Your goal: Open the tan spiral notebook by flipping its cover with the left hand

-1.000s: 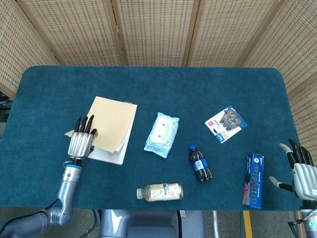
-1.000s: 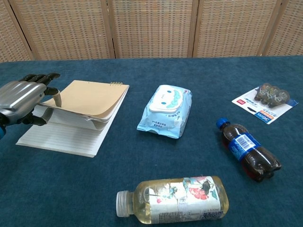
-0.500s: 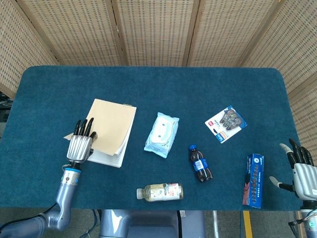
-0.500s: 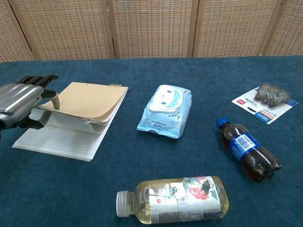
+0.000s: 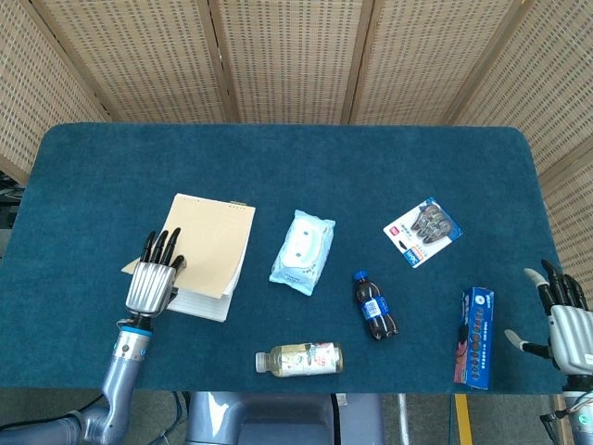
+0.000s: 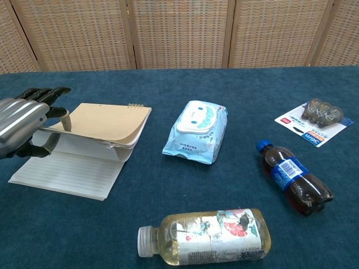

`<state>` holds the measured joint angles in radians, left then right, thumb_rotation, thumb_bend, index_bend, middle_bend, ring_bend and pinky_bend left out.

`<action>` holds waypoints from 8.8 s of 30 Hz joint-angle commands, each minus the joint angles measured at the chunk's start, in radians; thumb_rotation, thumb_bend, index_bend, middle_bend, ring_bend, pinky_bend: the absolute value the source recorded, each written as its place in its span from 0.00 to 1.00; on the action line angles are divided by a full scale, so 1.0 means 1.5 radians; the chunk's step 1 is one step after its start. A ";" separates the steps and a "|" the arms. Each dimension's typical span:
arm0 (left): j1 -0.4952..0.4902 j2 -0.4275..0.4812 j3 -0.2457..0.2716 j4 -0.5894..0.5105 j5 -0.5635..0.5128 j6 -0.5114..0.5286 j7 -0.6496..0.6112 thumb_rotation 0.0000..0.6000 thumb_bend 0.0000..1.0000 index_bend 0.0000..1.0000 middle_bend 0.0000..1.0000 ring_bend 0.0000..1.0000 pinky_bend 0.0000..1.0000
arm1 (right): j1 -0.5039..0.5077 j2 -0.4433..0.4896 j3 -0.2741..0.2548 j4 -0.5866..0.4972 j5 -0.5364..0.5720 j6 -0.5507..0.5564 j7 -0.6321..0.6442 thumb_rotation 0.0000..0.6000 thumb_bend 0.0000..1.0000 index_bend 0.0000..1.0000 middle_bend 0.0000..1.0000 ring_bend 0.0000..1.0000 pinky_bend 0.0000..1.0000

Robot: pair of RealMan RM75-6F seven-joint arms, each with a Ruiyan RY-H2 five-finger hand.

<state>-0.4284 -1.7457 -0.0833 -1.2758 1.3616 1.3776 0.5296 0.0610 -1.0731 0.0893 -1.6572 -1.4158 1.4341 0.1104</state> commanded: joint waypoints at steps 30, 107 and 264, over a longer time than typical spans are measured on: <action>0.074 0.091 0.074 -0.113 0.105 0.055 0.025 1.00 0.64 0.84 0.00 0.00 0.00 | 0.000 0.002 -0.001 -0.004 0.004 -0.006 0.003 1.00 0.16 0.11 0.00 0.00 0.00; 0.237 0.219 0.184 -0.160 0.301 0.120 -0.032 1.00 0.64 0.84 0.00 0.00 0.00 | 0.001 0.003 -0.002 -0.007 0.004 -0.009 0.003 1.00 0.16 0.11 0.00 0.00 0.00; -0.358 -0.053 -0.188 0.400 -0.190 -0.234 -0.026 1.00 0.52 0.31 0.00 0.00 0.00 | 0.015 0.009 -0.005 -0.011 0.024 -0.053 0.041 1.00 0.16 0.11 0.00 0.00 0.00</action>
<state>-0.9646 -1.8185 -0.3668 -0.6883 1.0790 1.0267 0.4899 0.0831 -1.0592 0.0816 -1.6732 -1.3805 1.3551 0.1722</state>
